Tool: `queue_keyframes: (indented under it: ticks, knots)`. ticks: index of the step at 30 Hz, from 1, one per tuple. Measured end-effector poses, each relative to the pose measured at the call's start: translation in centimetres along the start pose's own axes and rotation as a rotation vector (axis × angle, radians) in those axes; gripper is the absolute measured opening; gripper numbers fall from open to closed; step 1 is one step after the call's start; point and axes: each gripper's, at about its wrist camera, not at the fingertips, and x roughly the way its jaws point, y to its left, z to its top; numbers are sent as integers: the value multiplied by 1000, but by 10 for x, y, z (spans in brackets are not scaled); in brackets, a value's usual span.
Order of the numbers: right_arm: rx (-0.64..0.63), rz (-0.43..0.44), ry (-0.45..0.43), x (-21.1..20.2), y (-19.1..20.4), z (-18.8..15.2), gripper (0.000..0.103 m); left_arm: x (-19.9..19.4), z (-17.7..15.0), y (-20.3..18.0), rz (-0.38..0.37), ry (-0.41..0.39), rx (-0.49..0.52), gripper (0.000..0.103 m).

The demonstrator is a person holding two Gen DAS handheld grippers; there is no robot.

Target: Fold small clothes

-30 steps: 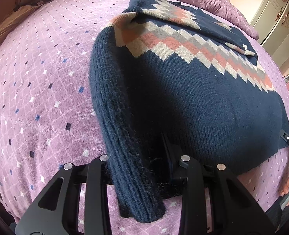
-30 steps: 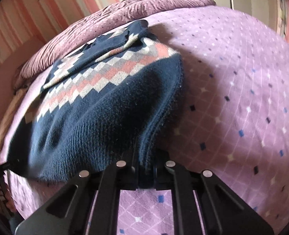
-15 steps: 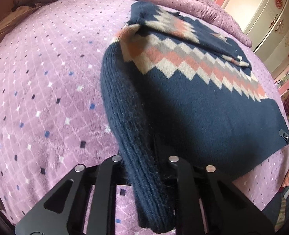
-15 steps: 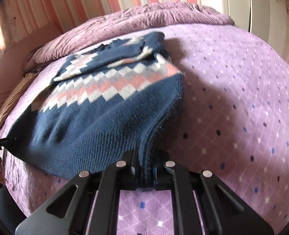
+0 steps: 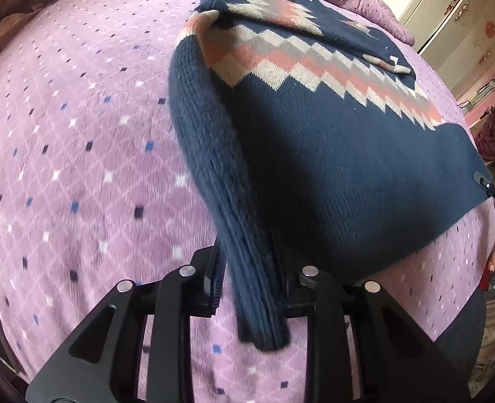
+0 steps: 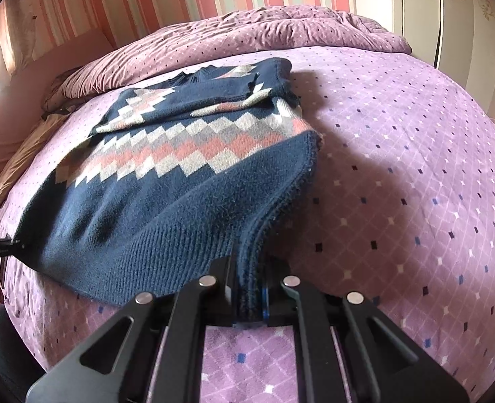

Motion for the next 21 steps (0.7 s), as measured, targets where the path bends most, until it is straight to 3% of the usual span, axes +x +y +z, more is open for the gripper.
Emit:
queue_keyframes:
  ticks: [1, 2, 9, 15, 21]
  knots:
    - [2, 2, -2, 0, 0, 0, 9, -2, -2, 0, -16, -11, -7, 11]
    - [3, 1, -4, 0, 0, 1, 9, -1, -1, 1, -32, -17, -16, 8]
    - [-19, -8, -61, -4, 7, 21, 9, -25, 31, -12, 11, -132, 9, 6]
    - [-44, -14, -170, -7, 24, 80, 8, -50, 103, -34, 61, -264, 35, 6]
    - [-68, -56, -282, 11, 40, 163, 8, -62, 196, -39, 115, -396, 31, 6]
